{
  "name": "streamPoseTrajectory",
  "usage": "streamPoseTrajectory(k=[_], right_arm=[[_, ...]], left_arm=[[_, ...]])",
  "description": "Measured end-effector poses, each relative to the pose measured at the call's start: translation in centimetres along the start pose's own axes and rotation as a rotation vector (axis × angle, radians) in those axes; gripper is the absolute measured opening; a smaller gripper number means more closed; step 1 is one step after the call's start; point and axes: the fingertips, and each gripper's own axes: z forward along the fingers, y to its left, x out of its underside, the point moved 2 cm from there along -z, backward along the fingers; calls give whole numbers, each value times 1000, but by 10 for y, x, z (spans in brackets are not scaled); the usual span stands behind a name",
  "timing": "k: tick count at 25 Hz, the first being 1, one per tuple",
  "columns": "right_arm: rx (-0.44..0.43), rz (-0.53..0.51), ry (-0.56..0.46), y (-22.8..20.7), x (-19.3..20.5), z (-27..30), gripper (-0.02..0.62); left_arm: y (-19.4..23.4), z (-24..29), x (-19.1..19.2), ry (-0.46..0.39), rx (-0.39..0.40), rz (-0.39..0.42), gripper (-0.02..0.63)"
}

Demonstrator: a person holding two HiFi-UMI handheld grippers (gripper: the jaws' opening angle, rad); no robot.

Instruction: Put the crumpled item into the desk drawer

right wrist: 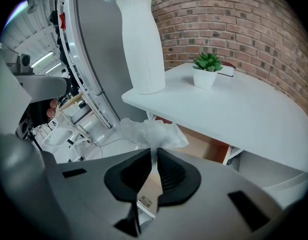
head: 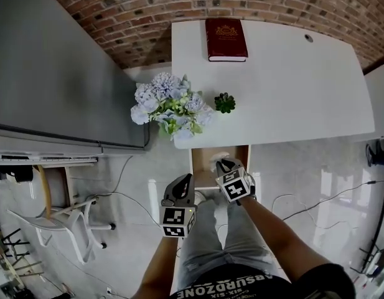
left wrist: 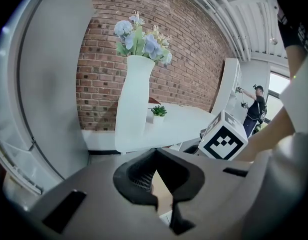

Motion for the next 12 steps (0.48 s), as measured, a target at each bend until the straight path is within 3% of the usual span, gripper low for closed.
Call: streamPoseTrajectory(k=[12], right_arm=[[-10,-39,41,-4,10,23,26]], left_arm=[[4,17,14,-6,-10,-20,5]])
